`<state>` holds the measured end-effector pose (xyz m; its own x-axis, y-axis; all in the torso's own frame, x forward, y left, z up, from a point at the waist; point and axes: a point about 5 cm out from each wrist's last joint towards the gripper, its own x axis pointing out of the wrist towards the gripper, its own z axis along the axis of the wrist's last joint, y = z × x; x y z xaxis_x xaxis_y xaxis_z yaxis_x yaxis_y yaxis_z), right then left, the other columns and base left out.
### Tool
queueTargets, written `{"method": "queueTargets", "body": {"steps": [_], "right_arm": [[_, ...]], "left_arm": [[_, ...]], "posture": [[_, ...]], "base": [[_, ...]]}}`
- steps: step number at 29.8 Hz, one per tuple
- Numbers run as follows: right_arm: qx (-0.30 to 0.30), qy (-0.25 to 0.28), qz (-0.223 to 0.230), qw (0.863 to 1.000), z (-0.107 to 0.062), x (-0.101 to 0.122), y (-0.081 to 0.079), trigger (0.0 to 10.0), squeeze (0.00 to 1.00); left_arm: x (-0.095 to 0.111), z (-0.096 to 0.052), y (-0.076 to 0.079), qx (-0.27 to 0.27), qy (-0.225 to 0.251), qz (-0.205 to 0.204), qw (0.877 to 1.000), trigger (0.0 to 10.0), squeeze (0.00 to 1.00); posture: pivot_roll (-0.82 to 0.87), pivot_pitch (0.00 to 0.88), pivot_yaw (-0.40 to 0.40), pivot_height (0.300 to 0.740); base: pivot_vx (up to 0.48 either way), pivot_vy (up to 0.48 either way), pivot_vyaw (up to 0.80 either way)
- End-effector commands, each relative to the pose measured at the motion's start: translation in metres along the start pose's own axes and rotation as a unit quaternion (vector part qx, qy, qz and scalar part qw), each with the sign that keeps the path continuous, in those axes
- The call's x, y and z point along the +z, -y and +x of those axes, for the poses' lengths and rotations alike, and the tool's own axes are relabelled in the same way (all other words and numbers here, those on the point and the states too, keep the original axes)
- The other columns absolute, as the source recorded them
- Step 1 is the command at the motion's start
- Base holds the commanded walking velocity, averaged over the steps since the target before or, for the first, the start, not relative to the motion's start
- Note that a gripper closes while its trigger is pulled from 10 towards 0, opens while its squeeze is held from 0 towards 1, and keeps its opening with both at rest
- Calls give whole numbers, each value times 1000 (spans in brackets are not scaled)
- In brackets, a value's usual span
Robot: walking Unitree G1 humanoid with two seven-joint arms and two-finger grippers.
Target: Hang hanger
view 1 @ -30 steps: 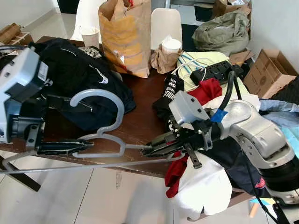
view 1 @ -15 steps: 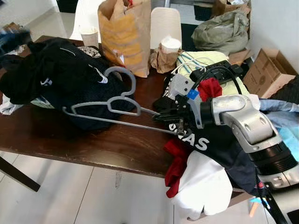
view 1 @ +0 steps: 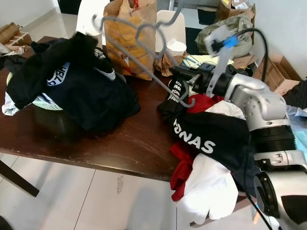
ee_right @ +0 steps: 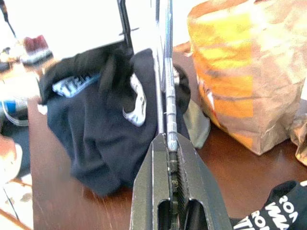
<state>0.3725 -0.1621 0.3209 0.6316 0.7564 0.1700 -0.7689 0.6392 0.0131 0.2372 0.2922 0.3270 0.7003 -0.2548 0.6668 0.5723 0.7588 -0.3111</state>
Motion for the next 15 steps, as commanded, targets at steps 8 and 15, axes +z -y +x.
{"method": "queueTargets", "body": {"steps": [8,15], "right_arm": [[85,55,7,995,-7,10,-11,0,0],[241,81,29,967,-18,6,-44,0,0]], "left_arm": [[-16,7,8,7,29,-24,999,10000,0],[-19,16,12,10,47,-38,998,10000,0]], "posture": [[7,188,-48,740],[8,187,-46,740]], "base": [[0,0,0],[0,0,0]]}}
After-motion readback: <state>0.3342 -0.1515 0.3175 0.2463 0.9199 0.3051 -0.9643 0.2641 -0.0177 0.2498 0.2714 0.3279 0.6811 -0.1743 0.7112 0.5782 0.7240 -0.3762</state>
